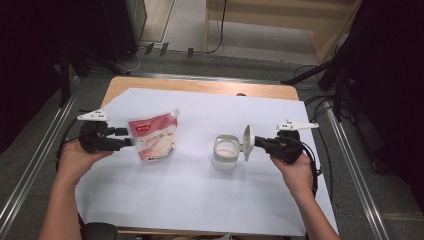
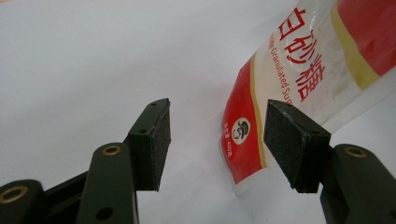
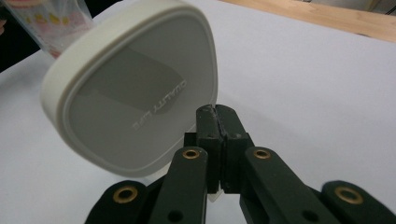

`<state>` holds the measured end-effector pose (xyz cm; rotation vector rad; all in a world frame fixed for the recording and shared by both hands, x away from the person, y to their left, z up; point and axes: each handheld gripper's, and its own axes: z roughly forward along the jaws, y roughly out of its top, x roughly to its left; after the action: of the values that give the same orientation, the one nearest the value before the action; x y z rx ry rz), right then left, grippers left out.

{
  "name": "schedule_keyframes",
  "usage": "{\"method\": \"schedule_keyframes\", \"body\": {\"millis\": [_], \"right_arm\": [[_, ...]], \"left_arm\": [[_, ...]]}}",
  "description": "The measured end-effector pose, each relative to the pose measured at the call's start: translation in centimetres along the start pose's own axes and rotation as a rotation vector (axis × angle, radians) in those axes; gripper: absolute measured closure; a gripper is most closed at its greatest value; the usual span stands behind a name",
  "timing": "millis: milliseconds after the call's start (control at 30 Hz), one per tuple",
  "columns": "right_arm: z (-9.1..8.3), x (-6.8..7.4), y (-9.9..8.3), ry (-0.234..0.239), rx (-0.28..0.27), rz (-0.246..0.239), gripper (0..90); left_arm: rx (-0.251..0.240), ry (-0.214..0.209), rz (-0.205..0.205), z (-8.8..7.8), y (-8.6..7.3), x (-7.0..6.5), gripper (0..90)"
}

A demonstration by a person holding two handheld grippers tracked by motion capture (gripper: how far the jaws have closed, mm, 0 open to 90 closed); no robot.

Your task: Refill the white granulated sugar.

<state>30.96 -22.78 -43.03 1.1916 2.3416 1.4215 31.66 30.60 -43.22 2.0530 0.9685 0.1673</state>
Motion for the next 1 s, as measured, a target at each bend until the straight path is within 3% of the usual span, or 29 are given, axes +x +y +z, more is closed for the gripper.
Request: {"method": "schedule_keyframes", "body": {"millis": [600,1000], "right_arm": [[0.3,1.7,1.1,0.022,-0.02,-0.028,88.4],[-0.1,3.8,2.2,0.063,-0.049,-0.099,74.6]], "left_arm": [[0.013,0.011,-0.009,0.4,0.0,0.0,42.0],[0.025,0.012,-0.019,0.5,-0.2,-0.1,42.0]]}}
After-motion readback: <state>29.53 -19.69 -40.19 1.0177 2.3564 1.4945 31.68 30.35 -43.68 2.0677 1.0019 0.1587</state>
